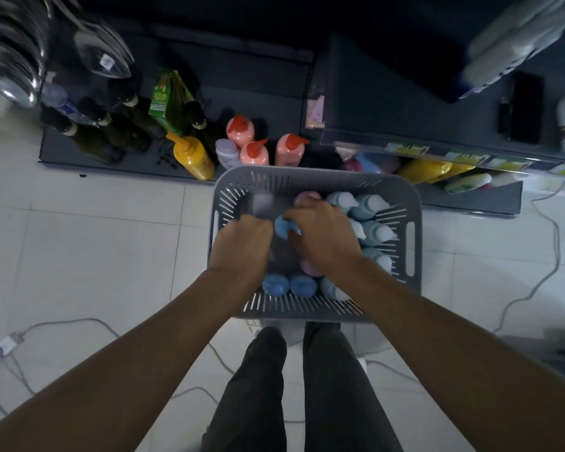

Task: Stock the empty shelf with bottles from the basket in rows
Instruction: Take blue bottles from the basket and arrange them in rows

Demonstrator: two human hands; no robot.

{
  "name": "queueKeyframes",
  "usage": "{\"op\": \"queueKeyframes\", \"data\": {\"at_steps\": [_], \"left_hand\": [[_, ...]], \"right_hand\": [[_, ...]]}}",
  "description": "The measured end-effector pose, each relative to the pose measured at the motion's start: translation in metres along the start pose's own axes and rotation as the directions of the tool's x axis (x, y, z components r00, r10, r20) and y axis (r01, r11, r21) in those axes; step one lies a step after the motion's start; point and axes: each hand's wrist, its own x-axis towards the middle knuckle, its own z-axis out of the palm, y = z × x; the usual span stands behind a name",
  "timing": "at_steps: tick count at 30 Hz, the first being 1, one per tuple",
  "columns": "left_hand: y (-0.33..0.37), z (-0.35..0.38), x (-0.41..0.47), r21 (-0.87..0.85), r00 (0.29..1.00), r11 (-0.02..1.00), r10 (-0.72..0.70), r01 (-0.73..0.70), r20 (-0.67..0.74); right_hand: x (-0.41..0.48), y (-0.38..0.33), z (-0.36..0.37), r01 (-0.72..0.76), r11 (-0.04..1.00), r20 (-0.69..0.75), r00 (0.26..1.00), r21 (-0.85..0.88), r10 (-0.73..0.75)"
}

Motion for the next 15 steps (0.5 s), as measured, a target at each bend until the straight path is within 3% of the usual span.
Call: {"op": "queueKeyframes", "data": {"at_steps": [7,15], "left_hand": [[0.019,-0.074,-0.020,0.061,0.999,0.998,0.022,-0.019,-0.043],[0.047,-0.163,-0.059,0.182,0.968,0.980,0.122,-0.083,-0.219]], "right_hand": [[-0.021,-0.001,-0.073,-0.004,0.990,-0.027,1.000,-0.140,0.000],[-0.062,-0.004,-0.176,-0.050,0.989,-0.087,0.995,-0.137,0.038]]}}
